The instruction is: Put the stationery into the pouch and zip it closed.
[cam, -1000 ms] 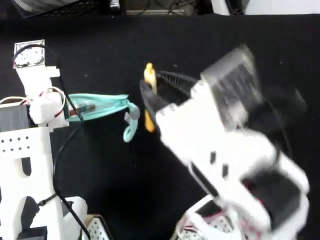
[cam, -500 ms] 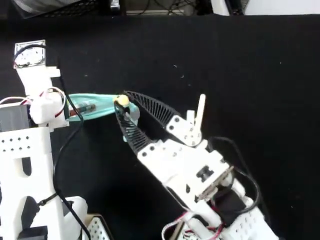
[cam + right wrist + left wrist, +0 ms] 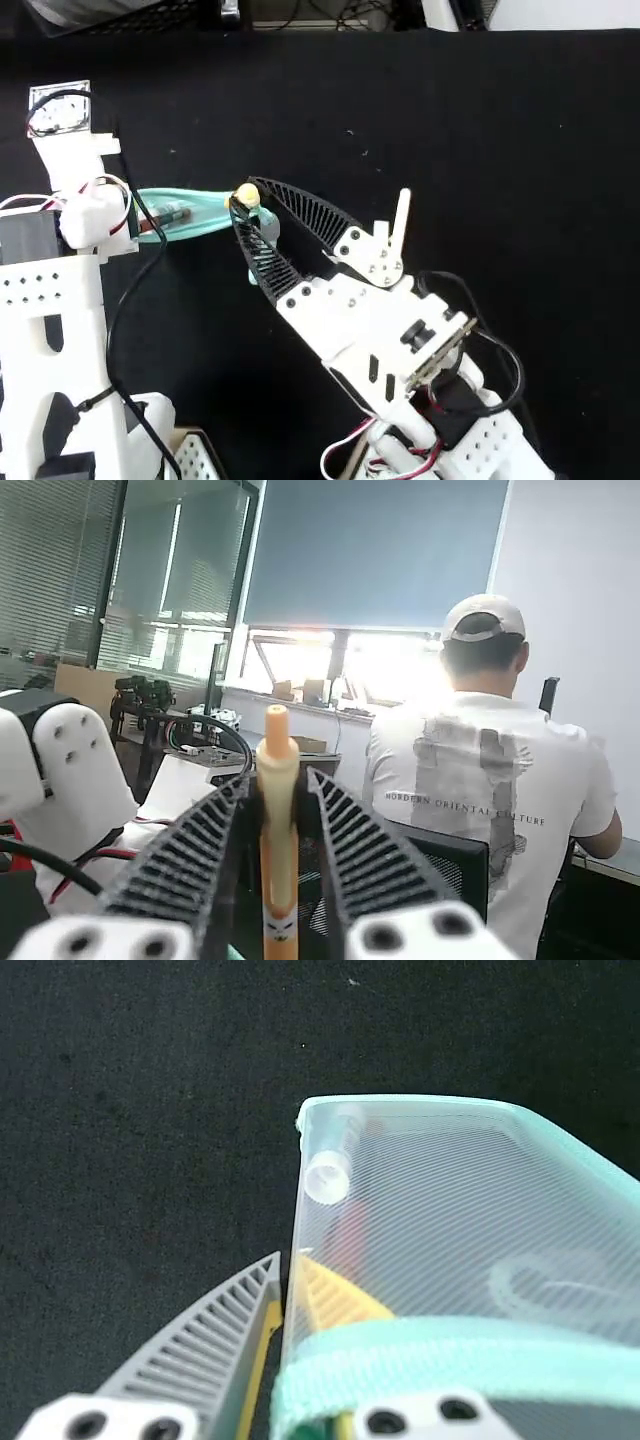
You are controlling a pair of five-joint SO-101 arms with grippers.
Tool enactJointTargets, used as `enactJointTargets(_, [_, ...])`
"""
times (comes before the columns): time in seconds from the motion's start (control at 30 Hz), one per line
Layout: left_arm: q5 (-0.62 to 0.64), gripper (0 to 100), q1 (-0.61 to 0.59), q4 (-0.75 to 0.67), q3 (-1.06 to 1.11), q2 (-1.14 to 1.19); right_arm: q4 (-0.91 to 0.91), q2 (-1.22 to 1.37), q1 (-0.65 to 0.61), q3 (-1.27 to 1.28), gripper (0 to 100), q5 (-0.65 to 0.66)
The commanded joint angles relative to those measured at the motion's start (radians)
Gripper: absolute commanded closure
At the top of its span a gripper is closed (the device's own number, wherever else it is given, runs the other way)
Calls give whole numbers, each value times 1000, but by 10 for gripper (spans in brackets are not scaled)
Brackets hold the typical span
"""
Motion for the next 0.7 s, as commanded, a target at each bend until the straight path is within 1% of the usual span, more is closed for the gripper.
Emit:
enactJointTargets(0.0, [6,970,7,-12,44,20,-17,62,-17,-107,986,-15])
enactJointTargets(0.1, [6,970,7,-12,44,20,-14,137,-25,-148,986,-17])
enactJointTargets(0.3, [6,970,7,-12,44,20,-18,246,-72,-119,986,-11])
enactJointTargets(0.4, [6,970,7,-11,44,20,-17,269,-66,-77,986,-8])
enactJointTargets(0.53, [6,970,4,-12,44,20,-12,269,-26,-2,986,-6])
enactJointTargets(0.6, [6,970,4,-12,44,20,6,274,-20,30,985,40])
enactJointTargets(0.67, [6,970,4,-12,44,20,64,277,-32,42,984,104])
